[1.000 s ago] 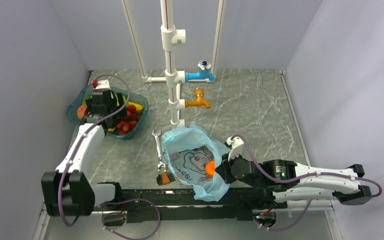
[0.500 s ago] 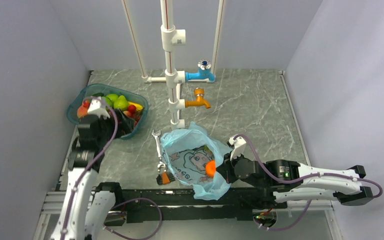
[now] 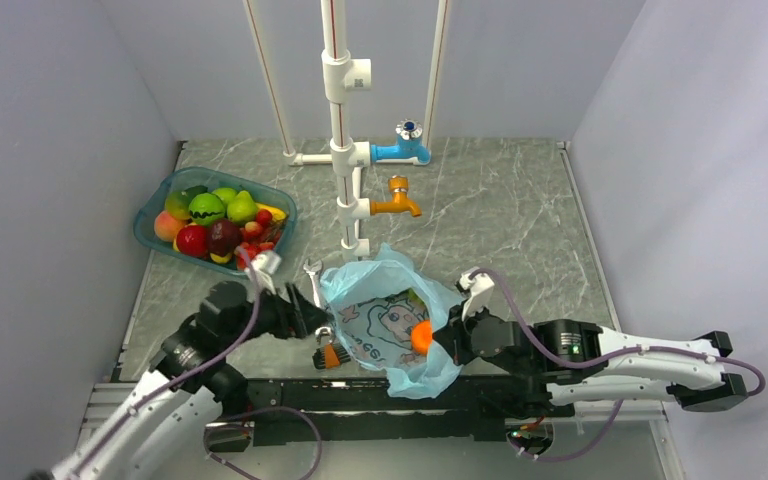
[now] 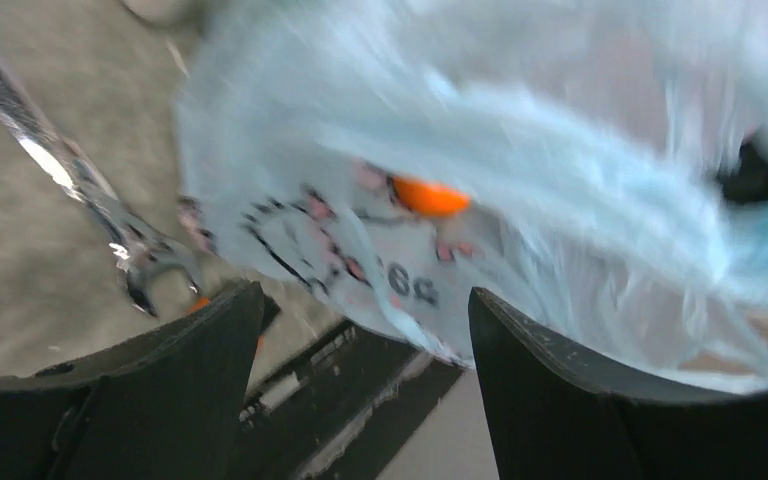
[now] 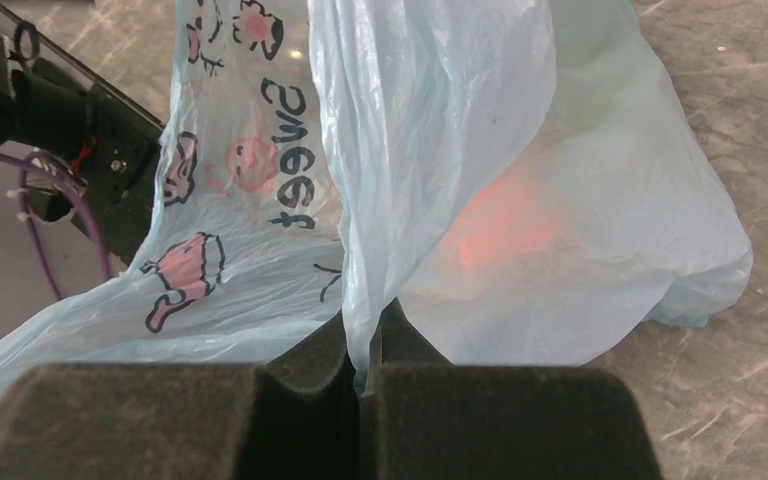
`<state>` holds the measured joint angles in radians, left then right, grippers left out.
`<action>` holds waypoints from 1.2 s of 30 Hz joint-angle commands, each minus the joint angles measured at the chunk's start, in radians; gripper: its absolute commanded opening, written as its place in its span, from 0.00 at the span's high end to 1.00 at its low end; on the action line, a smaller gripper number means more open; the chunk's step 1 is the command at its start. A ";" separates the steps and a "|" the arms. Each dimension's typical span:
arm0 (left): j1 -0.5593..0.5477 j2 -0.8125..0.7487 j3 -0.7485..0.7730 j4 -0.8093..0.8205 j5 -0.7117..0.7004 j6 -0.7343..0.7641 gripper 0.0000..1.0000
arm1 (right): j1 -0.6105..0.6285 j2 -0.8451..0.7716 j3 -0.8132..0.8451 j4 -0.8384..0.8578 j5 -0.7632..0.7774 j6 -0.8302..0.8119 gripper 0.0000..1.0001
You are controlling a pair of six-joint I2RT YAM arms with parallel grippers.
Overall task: Take the fake fruits out of the plastic bag
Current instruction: Take out the fake fruit from the plastic bag.
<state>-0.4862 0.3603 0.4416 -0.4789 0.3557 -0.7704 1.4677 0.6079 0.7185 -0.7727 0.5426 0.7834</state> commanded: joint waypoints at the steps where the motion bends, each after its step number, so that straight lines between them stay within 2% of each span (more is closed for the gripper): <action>1: -0.410 0.073 0.053 0.081 -0.427 -0.094 0.20 | 0.003 0.046 0.024 0.053 0.017 -0.025 1.00; 3: -0.574 0.093 0.088 0.086 -0.598 -0.115 0.18 | 0.004 0.054 0.030 0.054 0.016 -0.020 1.00; 5: -0.692 0.131 0.098 0.152 -0.677 -0.110 0.17 | 0.003 0.051 0.026 0.068 0.010 -0.021 1.00; 8: -0.806 0.278 0.126 0.321 -0.703 -0.046 0.16 | 0.003 0.050 0.020 0.074 0.006 -0.018 1.00; 13: -0.966 0.555 0.343 0.282 -0.922 0.065 0.18 | 0.002 0.063 0.032 0.058 0.001 -0.019 1.00; 16: -0.991 0.664 0.371 0.364 -0.952 0.098 0.20 | 0.003 0.052 0.036 0.069 -0.013 -0.026 1.00; 21: -0.993 0.761 0.363 0.323 -1.054 -0.046 0.30 | 0.005 0.043 0.066 0.069 -0.025 -0.044 1.00; 26: -0.988 0.797 0.303 0.399 -1.031 -0.111 0.32 | 0.005 0.023 0.084 -0.006 -0.012 0.011 1.00; 28: -0.985 0.817 0.291 0.406 -1.029 -0.145 0.33 | 0.004 0.029 0.099 -0.086 -0.006 0.121 1.00; 31: -0.986 0.848 0.290 0.432 -1.018 -0.162 0.33 | 0.003 0.097 0.161 -0.352 -0.020 0.355 1.00; 36: -0.986 0.924 0.324 0.451 -1.016 -0.156 0.32 | 0.003 0.150 0.086 -0.450 -0.171 0.491 1.00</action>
<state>-1.4731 1.2385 0.7330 -0.0933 -0.6445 -0.9043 1.4677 0.7227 0.8433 -1.0435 0.4801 1.0832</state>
